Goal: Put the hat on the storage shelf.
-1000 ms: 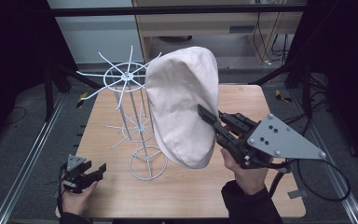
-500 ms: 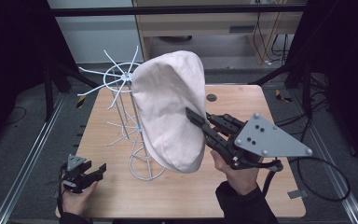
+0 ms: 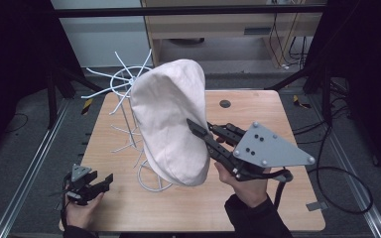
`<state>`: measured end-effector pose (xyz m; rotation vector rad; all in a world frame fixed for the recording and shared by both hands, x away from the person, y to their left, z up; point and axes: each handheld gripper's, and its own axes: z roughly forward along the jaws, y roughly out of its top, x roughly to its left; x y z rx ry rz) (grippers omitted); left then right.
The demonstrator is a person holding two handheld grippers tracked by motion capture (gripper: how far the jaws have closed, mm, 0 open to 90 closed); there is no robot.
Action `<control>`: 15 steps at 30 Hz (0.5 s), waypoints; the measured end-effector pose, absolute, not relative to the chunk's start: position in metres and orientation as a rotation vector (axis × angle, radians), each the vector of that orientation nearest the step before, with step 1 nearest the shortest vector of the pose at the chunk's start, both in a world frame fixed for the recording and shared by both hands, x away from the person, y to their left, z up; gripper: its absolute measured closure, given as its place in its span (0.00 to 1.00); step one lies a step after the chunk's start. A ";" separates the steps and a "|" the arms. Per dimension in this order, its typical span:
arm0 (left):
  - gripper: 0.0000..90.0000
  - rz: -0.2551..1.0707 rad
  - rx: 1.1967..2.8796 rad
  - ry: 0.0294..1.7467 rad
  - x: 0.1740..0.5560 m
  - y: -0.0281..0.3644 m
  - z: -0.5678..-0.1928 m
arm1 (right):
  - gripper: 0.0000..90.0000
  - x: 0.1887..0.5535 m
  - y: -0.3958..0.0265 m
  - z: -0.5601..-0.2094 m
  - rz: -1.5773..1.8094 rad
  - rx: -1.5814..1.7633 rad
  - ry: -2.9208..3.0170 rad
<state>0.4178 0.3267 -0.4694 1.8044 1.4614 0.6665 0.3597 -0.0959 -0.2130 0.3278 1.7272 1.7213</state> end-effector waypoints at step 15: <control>0.41 0.666 1.806 1.466 0.418 0.326 -0.470 | 0.97 0.374 -0.102 -0.249 1.667 0.421 1.817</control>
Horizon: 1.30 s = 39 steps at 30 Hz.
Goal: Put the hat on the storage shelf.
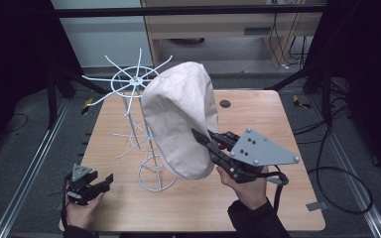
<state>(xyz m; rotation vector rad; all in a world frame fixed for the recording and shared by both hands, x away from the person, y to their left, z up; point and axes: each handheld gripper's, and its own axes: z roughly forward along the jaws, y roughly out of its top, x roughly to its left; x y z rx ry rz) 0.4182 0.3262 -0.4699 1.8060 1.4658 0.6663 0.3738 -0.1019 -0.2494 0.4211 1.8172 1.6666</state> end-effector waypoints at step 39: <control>0.41 0.665 1.814 1.462 0.418 0.326 -0.470 | 0.69 0.404 -0.101 -0.299 1.670 0.650 1.937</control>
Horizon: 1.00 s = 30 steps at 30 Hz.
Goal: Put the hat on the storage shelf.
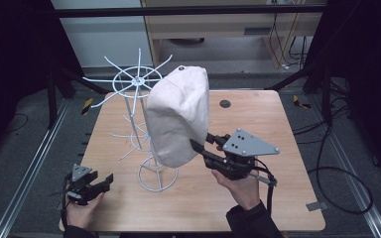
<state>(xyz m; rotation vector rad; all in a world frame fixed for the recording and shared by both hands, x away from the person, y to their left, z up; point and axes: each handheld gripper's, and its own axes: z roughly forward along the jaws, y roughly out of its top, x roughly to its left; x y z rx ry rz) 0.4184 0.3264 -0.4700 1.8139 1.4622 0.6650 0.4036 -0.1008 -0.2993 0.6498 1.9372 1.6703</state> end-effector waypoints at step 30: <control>0.43 0.661 1.803 1.452 0.417 0.326 -0.469 | 0.17 0.420 -0.182 -0.398 1.461 1.028 2.011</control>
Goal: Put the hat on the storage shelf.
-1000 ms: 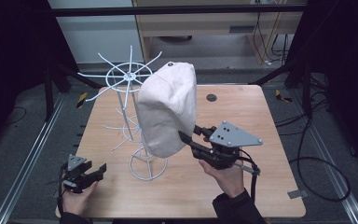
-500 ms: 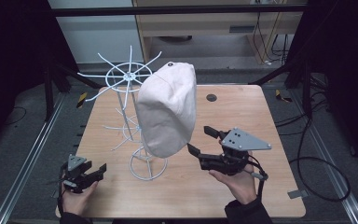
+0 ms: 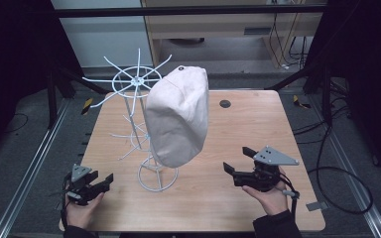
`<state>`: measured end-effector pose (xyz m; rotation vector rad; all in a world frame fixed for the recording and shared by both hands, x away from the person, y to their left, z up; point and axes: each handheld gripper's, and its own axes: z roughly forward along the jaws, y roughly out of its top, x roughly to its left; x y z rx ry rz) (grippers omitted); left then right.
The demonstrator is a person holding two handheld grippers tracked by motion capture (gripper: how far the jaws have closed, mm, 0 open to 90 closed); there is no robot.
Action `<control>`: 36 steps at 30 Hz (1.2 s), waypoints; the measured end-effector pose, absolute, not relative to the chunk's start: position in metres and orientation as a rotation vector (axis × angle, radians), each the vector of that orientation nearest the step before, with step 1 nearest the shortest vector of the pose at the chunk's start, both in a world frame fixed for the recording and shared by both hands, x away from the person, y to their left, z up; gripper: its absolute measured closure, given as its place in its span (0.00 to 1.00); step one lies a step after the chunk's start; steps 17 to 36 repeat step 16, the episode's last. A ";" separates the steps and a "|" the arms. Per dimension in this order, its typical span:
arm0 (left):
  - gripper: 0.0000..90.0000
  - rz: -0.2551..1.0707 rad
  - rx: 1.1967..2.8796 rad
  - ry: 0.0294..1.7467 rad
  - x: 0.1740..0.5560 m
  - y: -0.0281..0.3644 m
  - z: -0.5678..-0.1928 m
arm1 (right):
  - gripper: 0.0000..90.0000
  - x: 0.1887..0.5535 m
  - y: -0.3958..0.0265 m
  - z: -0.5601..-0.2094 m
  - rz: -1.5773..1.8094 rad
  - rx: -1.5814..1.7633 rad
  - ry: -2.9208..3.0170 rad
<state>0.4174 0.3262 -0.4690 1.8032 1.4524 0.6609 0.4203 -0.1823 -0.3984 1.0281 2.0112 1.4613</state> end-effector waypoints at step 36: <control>0.52 0.624 1.809 1.428 0.417 0.326 -0.468 | 0.17 0.442 -0.231 -0.465 1.172 1.326 2.014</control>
